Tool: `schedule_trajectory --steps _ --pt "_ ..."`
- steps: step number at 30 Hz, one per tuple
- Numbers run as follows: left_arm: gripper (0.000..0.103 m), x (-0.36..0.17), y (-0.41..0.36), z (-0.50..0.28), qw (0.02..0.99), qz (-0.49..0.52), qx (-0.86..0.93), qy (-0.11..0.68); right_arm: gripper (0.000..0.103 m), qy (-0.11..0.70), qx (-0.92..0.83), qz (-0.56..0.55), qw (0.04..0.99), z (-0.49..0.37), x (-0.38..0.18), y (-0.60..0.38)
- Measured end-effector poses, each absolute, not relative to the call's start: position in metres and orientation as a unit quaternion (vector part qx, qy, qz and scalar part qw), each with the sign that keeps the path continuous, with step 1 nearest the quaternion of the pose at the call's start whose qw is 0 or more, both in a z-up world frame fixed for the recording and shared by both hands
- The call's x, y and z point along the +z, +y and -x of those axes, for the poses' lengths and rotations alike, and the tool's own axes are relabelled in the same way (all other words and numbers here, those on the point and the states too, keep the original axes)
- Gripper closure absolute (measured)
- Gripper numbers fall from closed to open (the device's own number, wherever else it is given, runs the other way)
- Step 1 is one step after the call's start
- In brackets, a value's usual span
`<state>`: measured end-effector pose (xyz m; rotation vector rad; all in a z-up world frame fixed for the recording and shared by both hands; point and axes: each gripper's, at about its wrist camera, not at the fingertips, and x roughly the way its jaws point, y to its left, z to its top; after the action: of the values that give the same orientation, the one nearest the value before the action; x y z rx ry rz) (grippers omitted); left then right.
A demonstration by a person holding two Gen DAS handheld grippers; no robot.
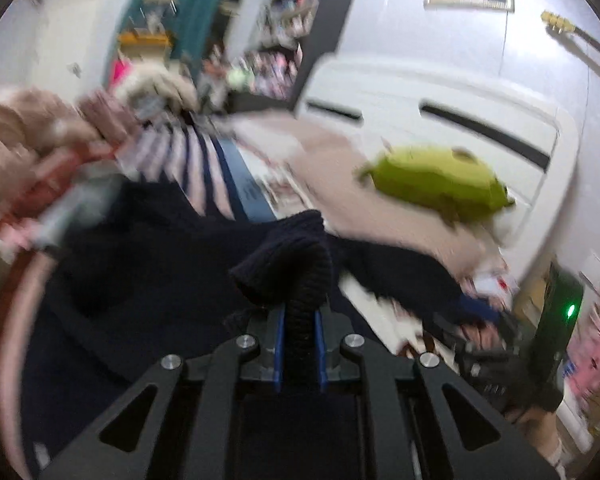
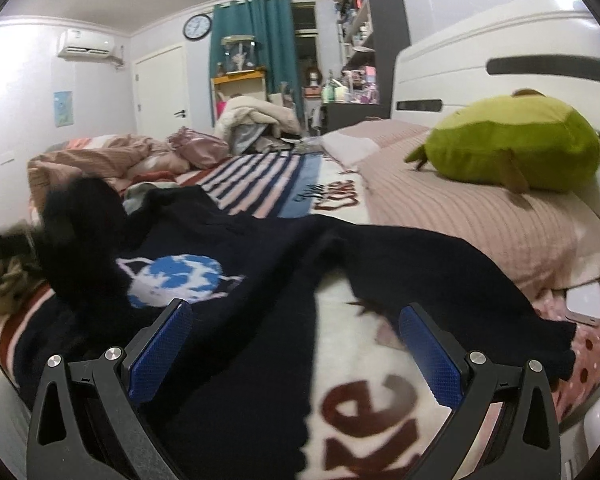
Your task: Fold small clothes
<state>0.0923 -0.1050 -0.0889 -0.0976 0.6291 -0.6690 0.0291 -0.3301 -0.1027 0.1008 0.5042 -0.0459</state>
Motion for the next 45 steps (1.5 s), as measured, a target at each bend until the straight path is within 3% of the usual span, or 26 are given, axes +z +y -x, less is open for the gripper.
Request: schedule_trajectory --steps 3,10,16,20,21,24,26,28,38,45 --pt "0.086 -0.122 -0.118 -0.104 0.873 0.047 -0.329 0.357 0.000 0.256 -0.025 -0.057 0.965 -0.030 -0.110 -0.340" --pt "0.040 -0.118 -0.097 -0.087 0.874 0.044 -0.328 0.354 0.000 0.267 0.012 -0.061 0.962 -0.035 -0.112 -0.333" --pt "0.028 -0.083 -0.028 -0.072 0.921 0.056 -0.245 0.296 0.000 0.304 0.106 -0.089 0.942 -0.052 -0.116 -0.298" --pt "0.026 -0.075 0.015 -0.063 0.941 0.056 -0.193 0.272 0.009 0.351 0.111 -0.080 0.926 -0.067 -0.136 -0.271" --pt "0.025 -0.075 0.028 -0.060 0.944 0.061 -0.183 0.267 0.015 0.361 0.101 -0.075 0.924 -0.072 -0.143 -0.267" --pt "0.024 -0.079 0.052 -0.060 0.946 0.079 -0.172 0.263 0.052 0.365 0.081 -0.054 0.926 -0.082 -0.155 -0.261" --pt "0.024 -0.081 0.063 -0.061 0.947 0.083 -0.166 0.263 0.066 0.385 0.085 -0.052 0.918 -0.088 -0.160 -0.258" --pt "0.024 -0.083 0.067 -0.061 0.948 0.085 -0.161 0.260 0.092 0.392 0.088 -0.061 0.914 -0.087 -0.160 -0.257" --pt "0.023 -0.083 0.068 -0.048 0.950 0.096 -0.160 0.249 0.097 0.328 0.043 -0.014 0.944 -0.041 -0.115 -0.260" --pt "0.022 -0.077 0.053 -0.044 0.950 0.085 -0.169 0.248 0.097 0.357 0.037 -0.038 0.932 -0.028 -0.124 -0.280"
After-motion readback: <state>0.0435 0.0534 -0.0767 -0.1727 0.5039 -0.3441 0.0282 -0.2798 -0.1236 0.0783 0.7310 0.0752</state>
